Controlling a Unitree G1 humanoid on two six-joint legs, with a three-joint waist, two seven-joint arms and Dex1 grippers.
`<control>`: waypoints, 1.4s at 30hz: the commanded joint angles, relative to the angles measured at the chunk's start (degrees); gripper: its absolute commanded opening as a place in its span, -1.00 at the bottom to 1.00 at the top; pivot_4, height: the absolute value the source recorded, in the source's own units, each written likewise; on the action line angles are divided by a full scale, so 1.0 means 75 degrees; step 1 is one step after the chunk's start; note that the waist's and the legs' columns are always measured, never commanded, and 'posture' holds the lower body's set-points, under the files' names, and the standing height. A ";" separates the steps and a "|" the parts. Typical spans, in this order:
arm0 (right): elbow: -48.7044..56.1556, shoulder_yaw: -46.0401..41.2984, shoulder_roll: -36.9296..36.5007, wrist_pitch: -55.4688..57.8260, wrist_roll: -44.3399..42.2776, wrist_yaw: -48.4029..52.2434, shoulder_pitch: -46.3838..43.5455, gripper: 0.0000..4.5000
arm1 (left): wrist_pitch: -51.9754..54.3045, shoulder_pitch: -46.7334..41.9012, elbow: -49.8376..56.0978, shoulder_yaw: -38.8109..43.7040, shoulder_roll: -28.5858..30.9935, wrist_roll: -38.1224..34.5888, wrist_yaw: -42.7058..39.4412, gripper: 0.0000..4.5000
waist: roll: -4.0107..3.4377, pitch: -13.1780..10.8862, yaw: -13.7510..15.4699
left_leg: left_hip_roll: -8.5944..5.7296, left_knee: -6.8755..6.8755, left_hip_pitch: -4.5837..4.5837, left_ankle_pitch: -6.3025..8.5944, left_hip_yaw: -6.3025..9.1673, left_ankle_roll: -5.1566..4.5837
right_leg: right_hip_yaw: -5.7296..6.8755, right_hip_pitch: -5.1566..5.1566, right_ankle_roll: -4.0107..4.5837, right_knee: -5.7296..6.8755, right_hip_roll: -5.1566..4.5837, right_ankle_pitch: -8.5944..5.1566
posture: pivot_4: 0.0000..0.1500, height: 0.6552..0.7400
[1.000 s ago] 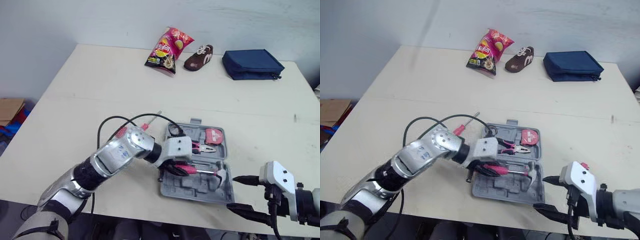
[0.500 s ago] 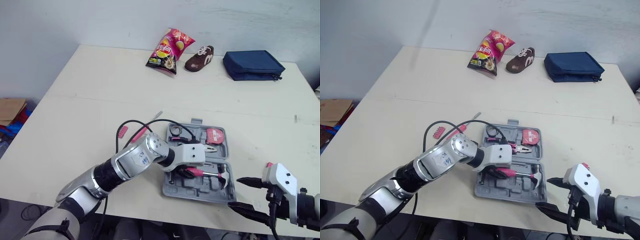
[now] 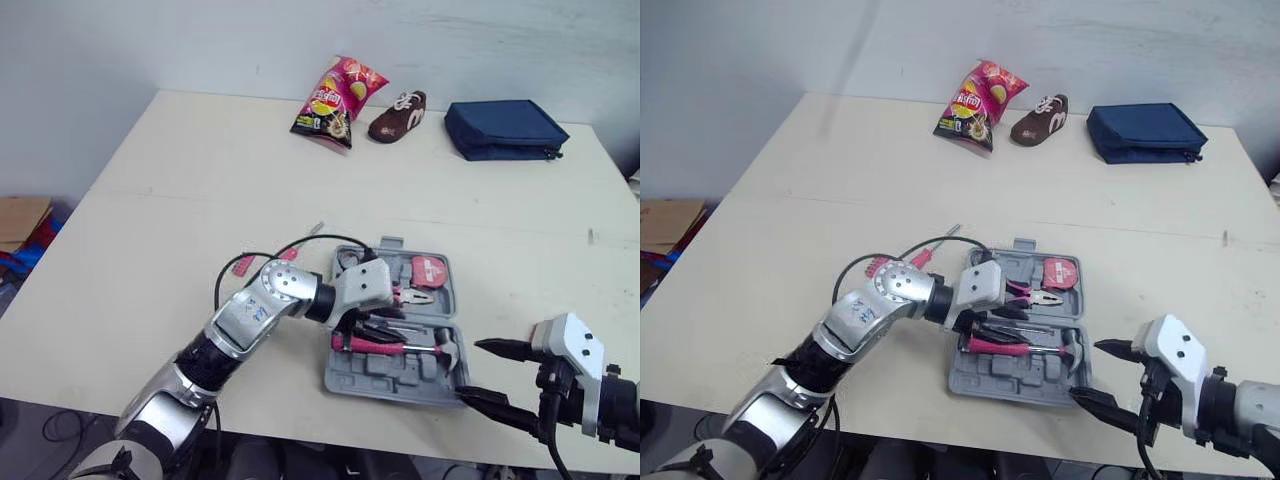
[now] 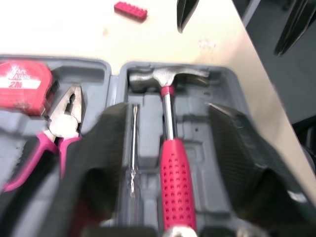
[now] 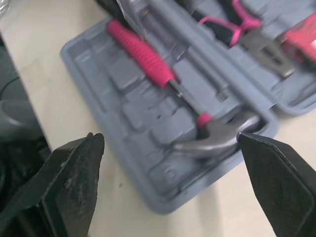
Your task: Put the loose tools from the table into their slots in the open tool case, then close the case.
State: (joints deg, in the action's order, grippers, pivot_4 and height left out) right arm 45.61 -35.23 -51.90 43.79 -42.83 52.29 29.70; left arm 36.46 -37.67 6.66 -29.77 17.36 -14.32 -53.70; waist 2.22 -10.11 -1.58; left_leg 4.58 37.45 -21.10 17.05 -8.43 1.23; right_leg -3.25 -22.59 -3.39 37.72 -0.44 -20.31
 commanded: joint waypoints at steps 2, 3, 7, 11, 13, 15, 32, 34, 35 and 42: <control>-0.0139 -0.0044 0.0206 -0.0277 0.0248 -0.0195 -0.0066 1.00 | -0.0350 0.0003 -0.0103 -0.0038 -0.0251 0.0071 -0.0059 -0.98 | 0.0000 0.0000 0.0000 | 0.0000 -0.0002 -0.0001 0.0000 0.0000 0.0000 | 0.0000 0.0000 0.0000 -0.0001 0.0000 0.0000 | 1.00 1.00; -0.0242 -0.0040 0.0248 -0.0317 0.0325 -0.0218 -0.0050 1.00 | -0.0414 0.0015 -0.0170 -0.0117 -0.0250 0.0164 -0.0068 -0.98 | 0.0000 0.0000 -0.0005 | 0.0000 -0.0002 0.0000 0.0000 0.0000 0.0000 | 0.0000 0.0001 0.0000 -0.0003 0.0000 0.0000 | 1.00 1.00; -0.0289 -0.0030 0.0320 -0.0382 0.0330 -0.0160 -0.0016 1.00 | -0.0532 0.0052 -0.0153 -0.0488 -0.0109 0.0374 -0.0350 -0.98 | -0.0002 0.0001 -0.0009 | -0.0001 -0.0003 0.0005 0.0000 -0.0002 0.0001 | -0.0001 0.0002 0.0000 0.0000 0.0000 0.0000 | 1.00 1.00; -0.0177 0.0048 0.0335 -0.0478 0.0394 -0.0143 0.0025 1.00 | -0.0688 0.0078 -0.0360 -0.0809 -0.0016 0.0799 -0.0320 -0.98 | -0.0002 0.0001 -0.0008 | 0.0000 -0.0005 0.0004 -0.0001 -0.0002 0.0001 | -0.0001 0.0001 0.0000 0.0000 0.0001 0.0000 | 1.00 1.00; -0.0110 0.0020 0.0352 -0.0441 0.0315 -0.0206 0.0003 1.00 | -0.0829 0.0053 -0.0539 -0.0873 -0.0018 0.0913 -0.0403 -0.98 | -0.0002 0.0001 -0.0004 | 0.0000 -0.0002 0.0003 -0.0001 -0.0002 0.0001 | -0.0001 0.0001 0.0000 0.0000 0.0001 0.0000 | 1.00 1.00; -0.0030 -0.0043 0.0399 -0.0406 0.0190 -0.0231 0.0019 1.00 | -0.0875 0.0030 -0.0695 -0.0925 -0.0018 0.1029 -0.0473 -0.98 | -0.0003 0.0002 -0.0003 | 0.0000 -0.0003 0.0004 0.0000 -0.0001 0.0001 | -0.0001 0.0002 0.0000 0.0000 -0.0001 0.0000 | 1.00 1.00; 0.0437 -0.0672 0.0494 -0.0372 -0.0233 0.0218 0.0875 1.00 | -0.0136 -0.0275 -0.2127 -0.2069 -0.0187 0.2333 -0.0609 -0.98 | 0.0063 0.0196 -0.0027 | 0.0001 -0.0049 0.0129 0.0082 0.0003 -0.0082 | 0.0005 0.0203 -0.0004 -0.0102 -0.0010 0.0002 | 1.00 1.00; 0.0482 -0.0588 0.0560 -0.0392 -0.0238 0.0116 0.0880 1.00 | 0.0115 -0.0312 -0.2201 -0.2051 -0.0238 0.2338 -0.0488 -0.98 | 0.0064 0.0222 -0.0033 | 0.0008 -0.0051 0.0143 0.0098 0.0003 -0.0086 | 0.0007 0.0227 0.0004 -0.0117 -0.0010 -0.0003 | 1.00 1.00; 0.0496 -0.0564 0.0580 -0.0401 -0.0236 0.0087 0.0884 1.00 | 0.0167 -0.0319 -0.2227 -0.2051 -0.0251 0.2350 -0.0454 -0.98 | 0.0063 0.0227 -0.0027 | 0.0009 -0.0051 0.0148 0.0099 0.0004 -0.0086 | 0.0008 0.0234 0.0005 -0.0120 -0.0010 -0.0003 | 1.00 1.00; 0.0360 -0.0480 0.0547 -0.0445 -0.0151 0.0072 0.0811 1.00 | 0.0482 -0.0353 -0.2158 -0.2279 -0.0101 0.2519 -0.0466 -0.98 | 0.0058 0.0240 -0.0025 | 0.0014 -0.0066 0.0188 0.0105 0.0005 -0.0081 | 0.0007 0.0273 0.0033 -0.0143 -0.0011 -0.0018 | 1.00 1.00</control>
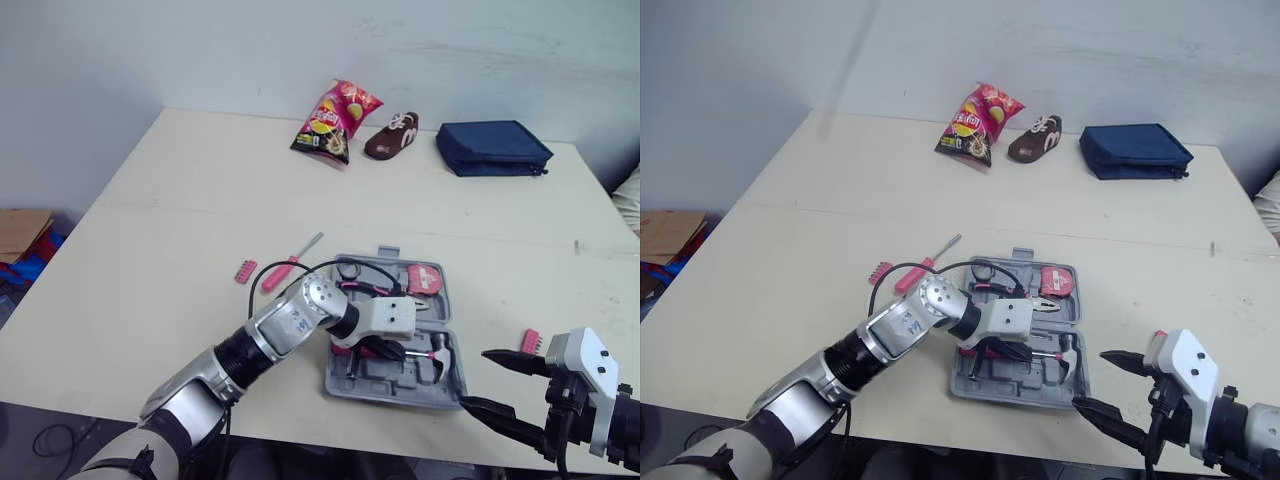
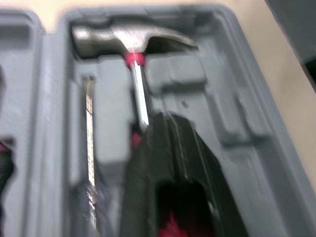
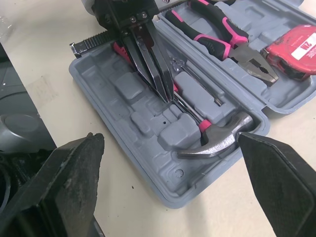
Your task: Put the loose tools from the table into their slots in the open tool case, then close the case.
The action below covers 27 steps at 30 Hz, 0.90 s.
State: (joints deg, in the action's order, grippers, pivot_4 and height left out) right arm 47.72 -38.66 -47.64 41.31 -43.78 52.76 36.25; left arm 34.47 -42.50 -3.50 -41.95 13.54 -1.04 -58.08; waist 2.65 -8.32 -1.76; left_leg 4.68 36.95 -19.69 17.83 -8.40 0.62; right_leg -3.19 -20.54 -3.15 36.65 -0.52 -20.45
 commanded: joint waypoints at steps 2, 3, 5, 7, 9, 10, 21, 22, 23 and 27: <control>0.0032 0.0033 -0.0042 -0.0137 0.0041 -0.0011 -0.0127 1.00 | 0.0525 0.0297 -0.0729 -0.0556 0.0406 0.0730 0.0186 -0.98 | 0.0001 0.0005 -0.0003 | 0.0002 -0.0004 0.0004 0.0000 0.0000 0.0000 | 0.0000 0.0005 0.0020 -0.0006 0.0000 -0.0011 | 1.00 1.00; 0.0014 0.0081 -0.0038 -0.0167 0.0106 -0.0034 -0.0161 1.00 | 0.0247 0.0335 -0.0597 -0.0372 0.0370 0.0562 0.0145 -0.98 | -0.0003 0.0007 -0.0005 | 0.0003 -0.0007 0.0006 0.0000 0.0000 0.0000 | 0.0000 0.0008 0.0033 -0.0011 -0.0001 -0.0018 | 1.00 1.00; -0.0012 0.0136 0.0001 -0.0215 0.0209 -0.0087 -0.0218 1.00 | -0.0177 0.0460 -0.0126 0.0126 0.0321 0.0049 -0.0066 -0.98 | -0.0012 0.0005 -0.0011 | 0.0003 -0.0009 0.0006 0.0000 -0.0001 -0.0001 | 0.0000 0.0008 0.0051 -0.0015 -0.0002 -0.0028 | 1.00 1.00; -0.0034 0.0036 0.0084 -0.0312 0.0305 -0.0199 -0.0304 1.00 | 0.0071 0.0590 0.0731 0.1182 0.0395 -0.0864 -0.0331 -0.98 | -0.0035 -0.0014 -0.0023 | 0.0004 -0.0017 -0.0002 0.0000 -0.0003 0.0000 | 0.0000 -0.0006 0.0049 -0.0014 -0.0002 -0.0027 | 1.00 1.00; -0.0107 -0.0200 0.0231 -0.0334 0.0231 -0.0446 -0.0464 1.00 | 0.0496 0.0739 0.1367 0.2266 0.0610 -0.1734 -0.0485 -0.98 | -0.0068 -0.0035 -0.0015 | 0.0006 -0.0021 -0.0036 -0.0003 -0.0005 0.0005 | 0.0004 -0.0051 0.0004 0.0004 0.0000 -0.0002 | 1.00 1.00; -0.0165 -0.0456 0.0303 -0.0157 -0.0119 -0.0589 -0.0542 1.00 | 0.0962 0.0820 0.1600 0.2902 0.0759 -0.2352 -0.0606 -0.88 | -0.0092 -0.0065 0.0000 | 0.0006 -0.0004 -0.0067 -0.0008 -0.0004 0.0012 | 0.0004 -0.0118 -0.0009 0.0043 -0.0001 0.0004 | 1.00 1.00; -0.2359 -0.2752 0.0310 -0.0172 -0.0287 0.0252 0.0532 1.00 | 0.2025 0.4205 0.1904 0.8404 0.3855 -0.4162 -0.0021 0.98 | -0.0079 -0.0152 -0.0026 | 0.0002 -0.0002 -0.0152 -0.0035 0.0005 0.0098 | -0.0002 -0.0270 -0.0007 0.0115 0.0004 -0.0056 | 1.00 1.00; -0.2812 -0.2850 0.0271 -0.0319 -0.0081 0.0359 0.0579 1.00 | 0.1951 0.4475 0.1533 0.8973 0.4019 -0.4159 0.0122 0.98 | -0.0074 -0.0155 0.0000 | 0.0000 0.0009 -0.0163 -0.0022 0.0005 0.0084 | 0.0001 -0.0269 -0.0016 0.0107 -0.0004 -0.0050 | 1.00 1.00; -0.3360 -0.2856 0.0218 -0.0646 0.0313 0.0500 0.0676 1.00 | 0.1516 0.4819 0.1131 0.9383 0.4212 -0.3908 0.0201 0.98 | -0.0068 -0.0158 0.0008 | -0.0004 0.0013 -0.0170 -0.0015 0.0005 0.0072 | 0.0002 -0.0269 -0.0022 0.0100 -0.0011 -0.0044 | 1.00 1.00; -0.4959 -0.2871 -0.0026 -0.1616 0.1244 0.0882 0.0769 1.00 | 0.0742 0.5579 0.0447 1.0216 0.4700 -0.3582 0.0394 0.98 | -0.0070 -0.0161 0.0016 | -0.0013 -0.0001 -0.0170 0.0020 -0.0004 0.0026 | 0.0009 -0.0263 -0.0013 0.0051 -0.0032 -0.0035 | 1.00 1.00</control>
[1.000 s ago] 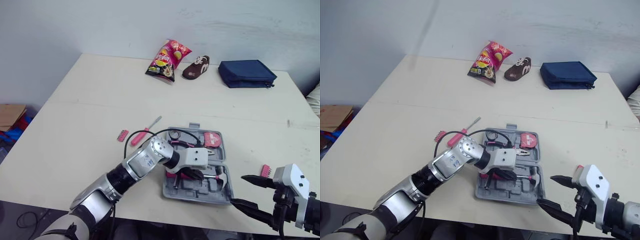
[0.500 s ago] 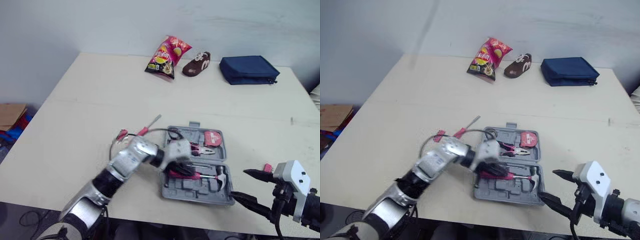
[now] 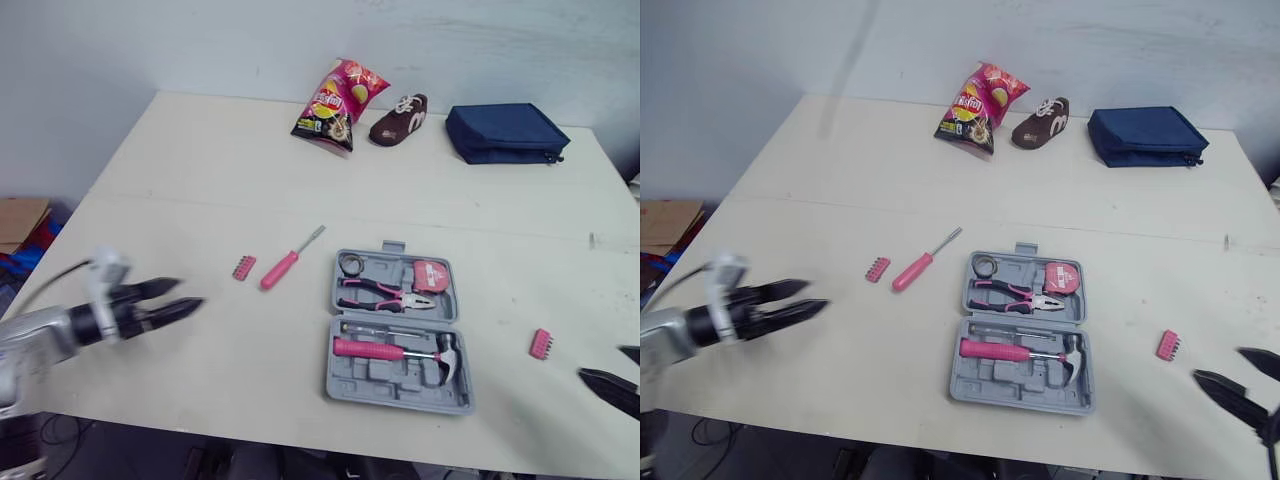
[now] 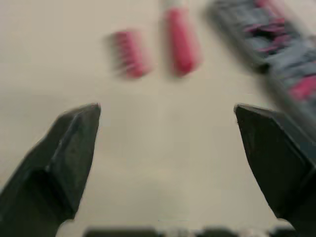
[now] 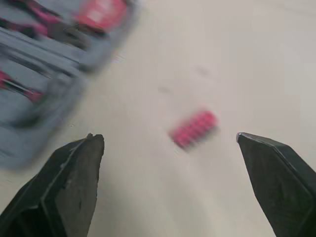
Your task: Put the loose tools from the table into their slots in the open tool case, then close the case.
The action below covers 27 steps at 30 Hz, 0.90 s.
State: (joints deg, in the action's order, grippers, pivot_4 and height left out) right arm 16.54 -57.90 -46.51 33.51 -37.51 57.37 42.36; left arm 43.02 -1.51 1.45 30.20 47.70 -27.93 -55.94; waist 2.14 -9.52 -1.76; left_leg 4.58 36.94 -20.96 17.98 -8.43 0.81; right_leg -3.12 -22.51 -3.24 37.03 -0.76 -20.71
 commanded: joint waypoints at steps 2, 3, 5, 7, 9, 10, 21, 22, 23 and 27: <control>-0.1595 -0.0457 -0.0430 -0.0666 0.0505 0.0336 -0.0291 1.00 | -0.0632 0.0303 -0.0360 0.0884 0.0277 0.0106 0.0266 0.98 | -0.0008 -0.0005 0.0012 | -0.0003 0.0002 -0.0004 0.0003 0.0000 0.0006 | 0.0007 0.0001 0.0002 -0.0006 -0.0012 -0.0001 | 1.00 1.00; -0.1976 -0.0467 -0.0586 -0.0715 0.0597 0.0359 -0.0427 1.00 | -0.0793 0.0421 -0.0399 0.0966 0.0336 0.0174 0.0279 0.98 | -0.0011 -0.0006 0.0002 | -0.0003 0.0002 -0.0006 0.0007 -0.0002 0.0005 | 0.0007 0.0001 0.0004 -0.0009 -0.0017 0.0000 | 1.00 1.00; -0.2454 -0.0388 -0.0801 -0.0870 0.0760 0.0520 -0.0575 1.00 | -0.0935 0.0566 -0.0400 0.1105 0.0377 0.0237 0.0393 0.98 | -0.0013 -0.0007 -0.0007 | -0.0007 0.0001 -0.0006 0.0015 -0.0005 -0.0002 | 0.0008 0.0001 0.0007 -0.0012 -0.0023 0.0002 | 1.00 1.00; -0.2571 -0.0224 -0.0890 -0.0945 0.0824 0.0680 -0.0651 1.00 | -0.0800 0.0760 -0.0172 0.1260 0.0358 0.0126 0.0525 0.98 | -0.0013 -0.0007 -0.0008 | -0.0007 -0.0018 0.0002 0.0016 -0.0005 0.0000 | 0.0009 0.0000 0.0014 -0.0013 -0.0021 -0.0001 | 1.00 1.00; -0.2397 -0.0036 -0.0915 -0.0936 0.0828 0.0793 -0.0746 1.00 | -0.0621 0.0977 0.0313 0.1280 0.0262 -0.0009 0.0659 0.98 | -0.0017 -0.0006 -0.0014 | -0.0006 -0.0044 0.0006 0.0014 -0.0004 0.0004 | 0.0011 -0.0005 0.0020 -0.0014 -0.0017 -0.0005 | 1.00 1.00; -0.2289 0.0025 -0.0921 -0.0905 0.0806 0.0826 -0.0816 1.00 | -0.0559 0.1064 0.0558 0.1229 0.0217 -0.0049 0.0729 0.98 | -0.0020 -0.0005 -0.0018 | -0.0006 -0.0062 0.0010 0.0010 -0.0006 0.0010 | 0.0011 -0.0007 0.0022 -0.0015 -0.0015 -0.0007 | 1.00 1.00; 0.1981 0.1707 -0.0933 0.0627 -0.0866 -0.0086 -0.2531 1.00 | 0.1017 -0.0768 0.2876 -0.1627 -0.1417 0.0543 0.3844 0.98 | -0.0043 -0.0012 0.0004 | -0.0006 -0.0076 0.0044 -0.0058 -0.0001 0.0067 | -0.0014 0.0015 -0.0010 0.0008 0.0028 0.0014 | 1.00 1.00; 0.2212 0.1849 -0.1024 0.0779 -0.1047 -0.0177 -0.2758 1.00 | 0.1058 -0.0894 0.2796 -0.1820 -0.1552 0.0656 0.4033 0.98 | -0.0042 -0.0013 0.0004 | -0.0006 -0.0071 0.0048 -0.0059 -0.0002 0.0069 | -0.0017 0.0018 -0.0013 0.0012 0.0030 0.0016 | 1.00 1.00; 0.2380 0.2016 -0.1148 0.0938 -0.1300 -0.0280 -0.3106 1.00 | 0.0978 -0.1025 0.2660 -0.2032 -0.1705 0.0807 0.4212 0.98 | -0.0041 -0.0013 -0.0002 | -0.0006 -0.0062 0.0044 -0.0061 -0.0002 0.0071 | -0.0018 0.0017 -0.0018 0.0015 0.0032 0.0018 | 1.00 1.00; 0.3025 0.3285 -0.1583 0.1309 -0.2110 -0.0902 -0.4931 1.00 | 0.0429 -0.1542 0.1913 -0.2834 -0.2174 0.1315 0.4533 0.98 | -0.0022 -0.0026 -0.0096 | 0.0002 0.0001 0.0037 -0.0060 -0.0015 0.0069 | -0.0028 0.0009 -0.0020 0.0051 0.0040 0.0019 | 1.00 1.00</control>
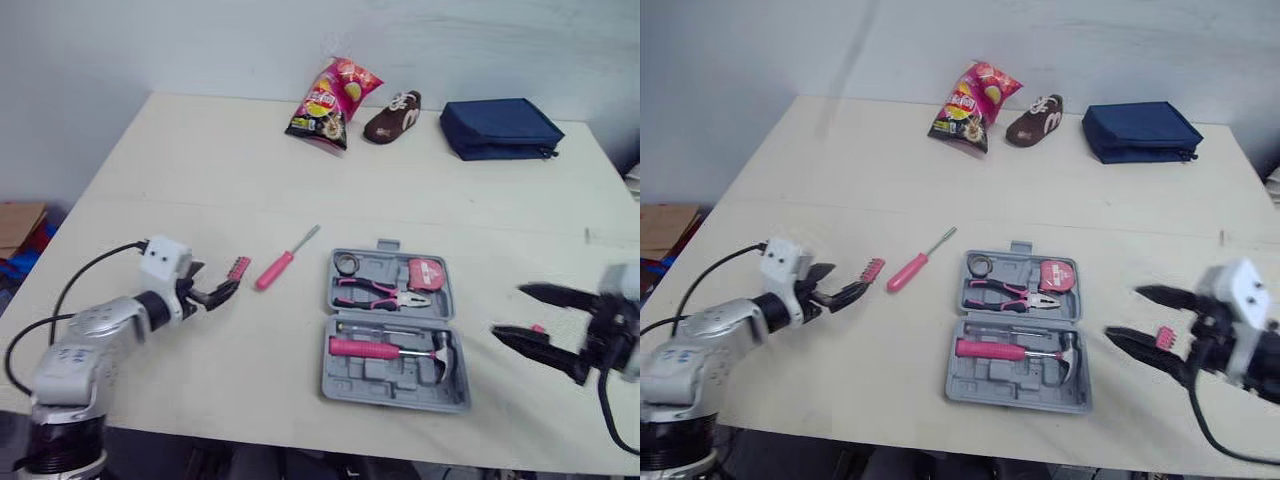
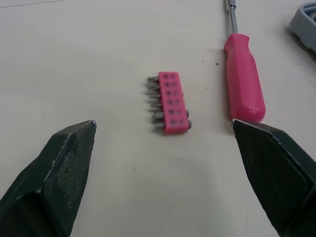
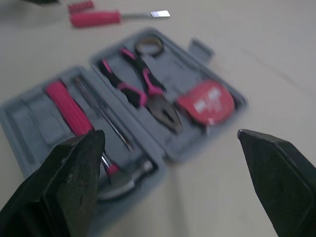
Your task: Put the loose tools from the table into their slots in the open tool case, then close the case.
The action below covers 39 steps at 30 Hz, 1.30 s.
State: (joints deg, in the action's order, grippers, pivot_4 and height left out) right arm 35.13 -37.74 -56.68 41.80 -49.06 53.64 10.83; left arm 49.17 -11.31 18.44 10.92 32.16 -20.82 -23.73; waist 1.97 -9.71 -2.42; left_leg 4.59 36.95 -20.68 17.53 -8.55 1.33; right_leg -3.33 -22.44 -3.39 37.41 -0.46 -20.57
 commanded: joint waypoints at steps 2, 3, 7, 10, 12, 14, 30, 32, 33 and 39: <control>0.0822 0.1067 -0.0295 0.0259 -0.0619 -0.0634 -0.1237 1.00 | -0.0629 -0.0395 -0.0706 -0.0417 -0.0158 0.0608 0.0359 0.98 | 0.0010 -0.0005 -0.0011 | 0.0007 0.0016 -0.0003 0.0000 0.0003 0.0000 | 0.0002 -0.0001 0.0001 0.0007 0.0003 0.0000 | 1.00 1.00; 0.0948 0.1207 -0.0277 0.0319 -0.0795 -0.0785 -0.1459 1.00 | -0.0736 -0.0430 -0.0818 -0.0513 -0.0170 0.0665 0.0319 0.98 | 0.0010 -0.0006 -0.0006 | 0.0008 0.0016 -0.0004 0.0000 0.0005 0.0000 | 0.0003 -0.0002 0.0001 0.0007 0.0003 -0.0001 | 1.00 1.00; 0.1239 0.1535 -0.0206 0.0512 -0.1368 -0.1300 -0.2031 1.00 | -0.0967 -0.0503 -0.1090 -0.0623 -0.0263 0.0795 0.0306 0.98 | 0.0010 -0.0006 0.0043 | 0.0007 0.0032 -0.0029 0.0003 0.0006 -0.0006 | 0.0004 -0.0015 0.0002 0.0008 -0.0005 -0.0001 | 1.00 1.00; 0.1319 0.1731 -0.0202 0.0506 -0.1418 -0.1435 -0.2126 1.00 | -0.1057 -0.0478 -0.1250 -0.0616 -0.0310 0.0837 0.0297 0.98 | 0.0014 -0.0003 0.0080 | 0.0007 0.0040 -0.0036 0.0005 0.0008 -0.0009 | 0.0008 -0.0017 0.0001 0.0007 -0.0009 -0.0001 | 1.00 1.00; 0.1299 0.1844 -0.0209 0.0449 -0.1346 -0.1454 -0.2151 1.00 | -0.1141 -0.0477 -0.1357 -0.0630 -0.0312 0.0862 0.0268 0.98 | 0.0014 -0.0003 0.0089 | 0.0007 0.0042 -0.0037 0.0005 0.0007 -0.0011 | 0.0008 -0.0018 0.0001 0.0008 -0.0010 -0.0001 | 1.00 1.00; 0.1264 0.1903 -0.0211 0.0411 -0.1303 -0.1465 -0.2166 1.00 | -0.1179 -0.0490 -0.1429 -0.0674 -0.0270 0.0853 0.0185 0.98 | 0.0013 -0.0003 0.0086 | 0.0007 0.0046 -0.0034 0.0003 0.0008 -0.0012 | 0.0008 -0.0017 0.0001 0.0015 -0.0010 -0.0001 | 1.00 1.00; 0.1179 0.2078 -0.0076 0.0233 -0.0939 -0.1510 -0.2173 1.00 | -0.0930 -0.0378 -0.1447 -0.0823 0.0065 0.0759 -0.0473 0.64 | 0.0013 -0.0003 0.0075 | 0.0007 0.0044 -0.0027 -0.0003 0.0008 -0.0014 | 0.0008 -0.0017 0.0003 0.0032 -0.0012 0.0000 | 1.00 1.00; 0.1188 0.2089 -0.0060 0.0234 -0.0927 -0.1522 -0.2188 1.00 | -0.1025 -0.0408 -0.1506 -0.0835 0.0073 0.0774 -0.0529 0.41 | 0.0013 -0.0003 0.0080 | 0.0007 0.0046 -0.0027 -0.0003 0.0008 -0.0014 | 0.0008 -0.0017 0.0003 0.0032 -0.0013 0.0000 | 1.00 1.00; 0.1199 0.2090 -0.0052 0.0241 -0.0945 -0.1533 -0.2190 1.00 | -0.1070 -0.0428 -0.1547 -0.0848 0.0084 0.0777 -0.0577 0.30 | 0.0013 -0.0003 0.0083 | 0.0007 0.0046 -0.0027 -0.0003 0.0008 -0.0014 | 0.0008 -0.0017 0.0002 0.0032 -0.0013 0.0000 | 1.00 1.00; 0.1336 0.2005 -0.0088 0.0302 -0.1051 -0.1489 -0.2052 1.00 | -0.1272 -0.0697 -0.1648 -0.0894 0.0292 0.0809 -0.0914 -0.80 | 0.0013 -0.0003 0.0106 | 0.0006 0.0046 -0.0029 -0.0003 0.0009 -0.0015 | 0.0010 -0.0016 0.0003 0.0032 -0.0013 0.0000 | 1.00 1.00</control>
State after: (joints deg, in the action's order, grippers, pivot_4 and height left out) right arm 43.54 -21.09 -57.38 44.89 -55.97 42.44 -4.82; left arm 39.86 -16.41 6.17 5.43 33.14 -15.26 -29.02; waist 2.07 -9.73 -1.62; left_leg 4.64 37.30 -20.92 17.51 -8.47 1.22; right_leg -3.25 -22.57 -3.37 37.65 -0.56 -20.57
